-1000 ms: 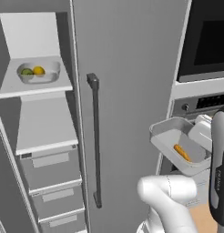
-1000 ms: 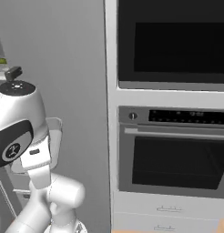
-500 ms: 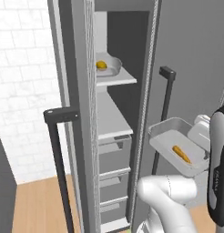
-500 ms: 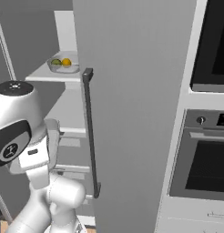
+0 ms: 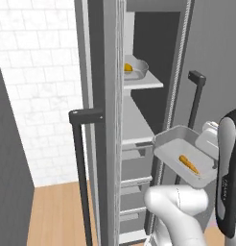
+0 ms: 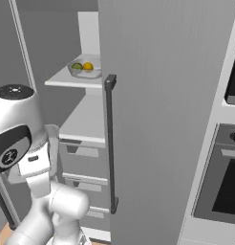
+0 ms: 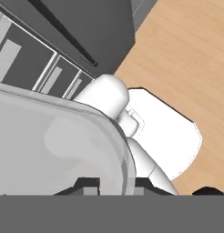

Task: Take the meat container that has the shrimp and place it on the second highest rack of the freezer. Then take the vegetable container that has the lemon and lime and place it on the highest rack of the freezer.

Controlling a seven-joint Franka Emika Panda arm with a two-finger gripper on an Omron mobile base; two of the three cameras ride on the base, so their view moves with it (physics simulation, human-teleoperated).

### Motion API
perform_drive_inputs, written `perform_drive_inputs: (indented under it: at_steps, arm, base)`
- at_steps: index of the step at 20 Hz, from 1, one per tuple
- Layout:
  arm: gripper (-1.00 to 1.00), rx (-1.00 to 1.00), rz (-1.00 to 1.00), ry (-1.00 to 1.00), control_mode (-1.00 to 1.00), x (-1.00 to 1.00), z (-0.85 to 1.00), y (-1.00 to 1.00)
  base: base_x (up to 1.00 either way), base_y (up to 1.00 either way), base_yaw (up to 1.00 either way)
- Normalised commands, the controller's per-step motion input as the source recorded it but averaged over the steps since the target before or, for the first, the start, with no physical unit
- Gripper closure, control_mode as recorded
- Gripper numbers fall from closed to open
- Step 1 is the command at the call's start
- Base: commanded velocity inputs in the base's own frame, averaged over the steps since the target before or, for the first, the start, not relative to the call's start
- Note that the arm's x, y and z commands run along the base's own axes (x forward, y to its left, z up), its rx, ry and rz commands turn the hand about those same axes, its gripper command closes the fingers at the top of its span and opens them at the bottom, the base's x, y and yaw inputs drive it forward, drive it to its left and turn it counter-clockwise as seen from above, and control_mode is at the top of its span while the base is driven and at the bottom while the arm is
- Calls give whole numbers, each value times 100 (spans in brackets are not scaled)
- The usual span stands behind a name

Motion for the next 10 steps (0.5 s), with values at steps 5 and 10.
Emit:
perform_drive_inputs:
  at_steps: [5,10]
  arm:
    - [100,-1,3,13,-100,65,-11,66]
    - [100,0,-13,6,-100,99,-4,43]
  base:
    - [0,0,0]
    - [0,0,0]
